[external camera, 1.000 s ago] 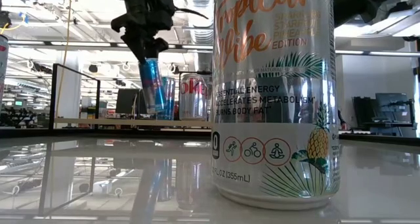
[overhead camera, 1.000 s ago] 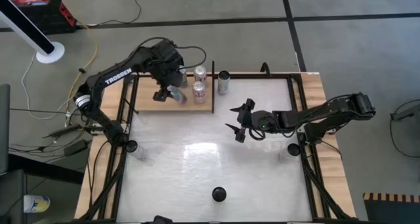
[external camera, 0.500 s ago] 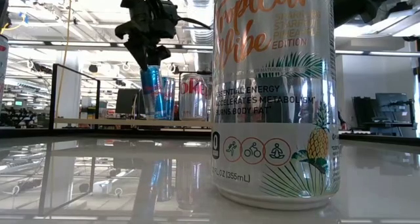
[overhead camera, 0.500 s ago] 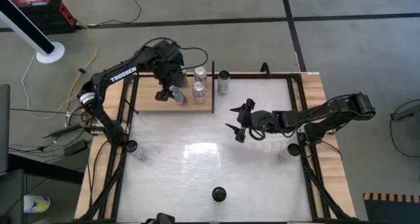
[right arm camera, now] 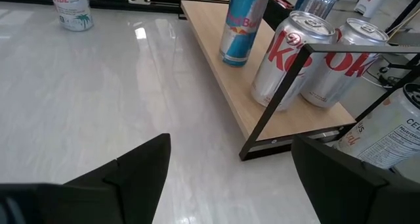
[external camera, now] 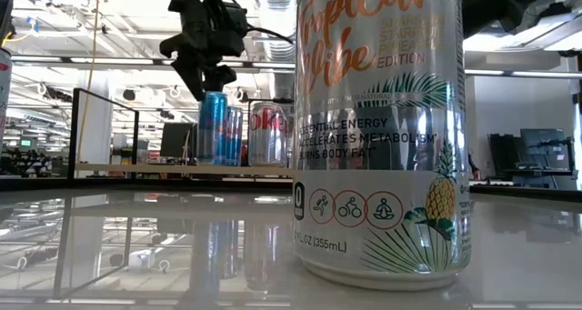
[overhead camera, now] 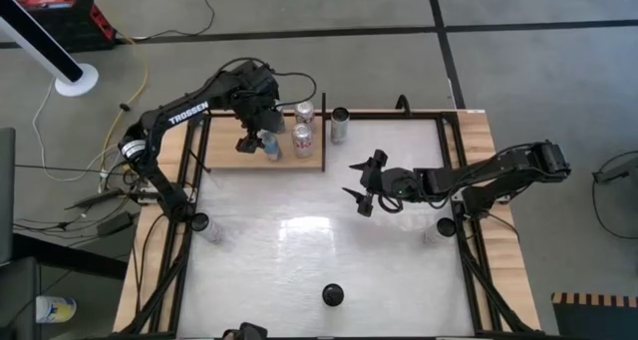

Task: Place canned beverage on shelf
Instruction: Put the blue soda can on the shelf aligned with the other blue soda can

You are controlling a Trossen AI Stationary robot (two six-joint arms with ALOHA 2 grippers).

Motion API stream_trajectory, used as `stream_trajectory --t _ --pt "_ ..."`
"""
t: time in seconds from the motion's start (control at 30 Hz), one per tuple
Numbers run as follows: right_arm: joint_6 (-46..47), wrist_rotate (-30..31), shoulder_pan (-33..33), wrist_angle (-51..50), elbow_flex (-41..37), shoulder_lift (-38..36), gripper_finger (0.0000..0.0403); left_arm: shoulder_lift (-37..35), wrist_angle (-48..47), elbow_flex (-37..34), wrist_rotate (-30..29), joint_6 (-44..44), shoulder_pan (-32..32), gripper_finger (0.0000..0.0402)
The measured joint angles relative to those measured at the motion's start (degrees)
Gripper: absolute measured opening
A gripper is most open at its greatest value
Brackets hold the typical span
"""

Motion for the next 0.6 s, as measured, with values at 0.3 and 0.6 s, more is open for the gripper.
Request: stream_trajectory --t 0.3,0.6 --pt "0.0 -0.01 0.0 -0.02 0.0 0.0 0.034 0.0 2.15 -0.02 -1.55 0.93 -0.04 0.0268" --pt "0.02 -0.04 0.0 -0.57 0.0 0.0 0.034 -0.04 2.13 0.11 -2.85 0.98 -0.1 0.0268"
